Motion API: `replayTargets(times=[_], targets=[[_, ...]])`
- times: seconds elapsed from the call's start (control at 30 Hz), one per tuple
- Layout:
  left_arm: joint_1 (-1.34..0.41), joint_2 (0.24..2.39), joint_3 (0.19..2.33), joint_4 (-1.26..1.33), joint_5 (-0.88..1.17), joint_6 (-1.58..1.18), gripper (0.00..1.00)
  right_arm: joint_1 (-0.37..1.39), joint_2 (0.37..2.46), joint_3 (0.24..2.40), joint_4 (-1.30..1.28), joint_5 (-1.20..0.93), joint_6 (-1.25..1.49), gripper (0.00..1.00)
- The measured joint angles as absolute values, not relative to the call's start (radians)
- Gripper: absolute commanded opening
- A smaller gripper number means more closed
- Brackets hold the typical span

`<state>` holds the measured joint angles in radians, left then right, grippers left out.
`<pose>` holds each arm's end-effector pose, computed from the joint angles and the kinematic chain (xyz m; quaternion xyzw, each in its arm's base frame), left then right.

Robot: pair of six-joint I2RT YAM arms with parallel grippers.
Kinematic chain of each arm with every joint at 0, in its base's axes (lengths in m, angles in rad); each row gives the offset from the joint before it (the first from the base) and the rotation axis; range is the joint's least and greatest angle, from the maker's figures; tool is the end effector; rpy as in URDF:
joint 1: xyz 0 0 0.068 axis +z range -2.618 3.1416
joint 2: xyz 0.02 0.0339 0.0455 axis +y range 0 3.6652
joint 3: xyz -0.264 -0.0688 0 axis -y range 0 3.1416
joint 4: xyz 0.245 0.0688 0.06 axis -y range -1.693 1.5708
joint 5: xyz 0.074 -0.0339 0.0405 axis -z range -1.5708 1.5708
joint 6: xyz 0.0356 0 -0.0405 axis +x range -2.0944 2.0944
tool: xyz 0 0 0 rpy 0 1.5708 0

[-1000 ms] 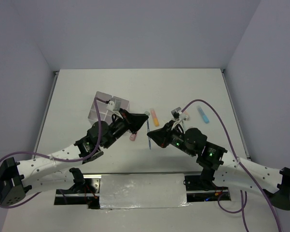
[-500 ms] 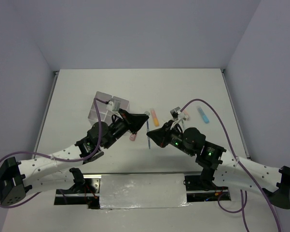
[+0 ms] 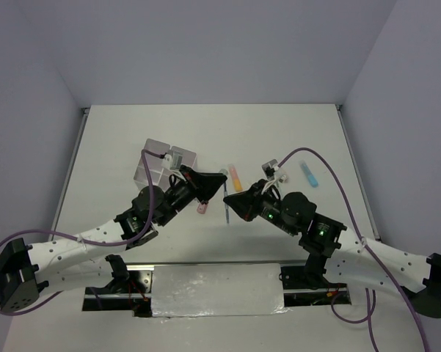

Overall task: Sort the stationery into containers
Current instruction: Close the pen cap on the pen.

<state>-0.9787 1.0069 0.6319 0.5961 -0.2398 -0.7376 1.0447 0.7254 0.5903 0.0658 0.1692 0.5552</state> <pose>0.1381 -0.1901 0.3265 -0.0181 0.6270 -0.5377 0.5634 0.0967 0.1545 0.3075 -0.1206 0.7208 0.4445 0.5179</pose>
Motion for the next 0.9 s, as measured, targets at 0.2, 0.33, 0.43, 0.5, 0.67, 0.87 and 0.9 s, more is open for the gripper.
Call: replayTargets(times=[0.2, 0.33, 0.43, 0.5, 0.67, 0.87, 0.9], targets=[[-0.979, 1.006, 0.632, 0.603, -0.236, -0.737, 0.00, 1.045, 0.715, 0.591, 0.062, 0.170, 0.551, 0.00], [-0.979, 1.007, 0.632, 0.606, -0.216, -0.742, 0.00, 1.045, 0.723, 0.591, 0.073, 0.178, 0.533, 0.00], [-0.978, 1.012, 0.632, 0.613, -0.200, -0.757, 0.00, 1.045, 0.729, 0.591, 0.092, 0.194, 0.509, 0.00], [-0.977, 1.012, 0.632, 0.619, -0.200, -0.763, 0.00, 1.047, 0.729, 0.590, 0.101, 0.207, 0.492, 0.00], [-0.977, 1.011, 0.632, 0.628, -0.204, -0.761, 0.08, 1.055, 0.725, 0.588, 0.116, 0.223, 0.434, 0.00], [-0.979, 0.984, 0.632, 0.591, -0.204, -0.730, 0.25, 1.056, 0.741, 0.589, 0.129, 0.180, 0.369, 0.00], [-0.979, 0.979, 0.633, 0.580, -0.205, -0.726, 0.24, 1.056, 0.745, 0.588, 0.130, 0.175, 0.364, 0.00]])
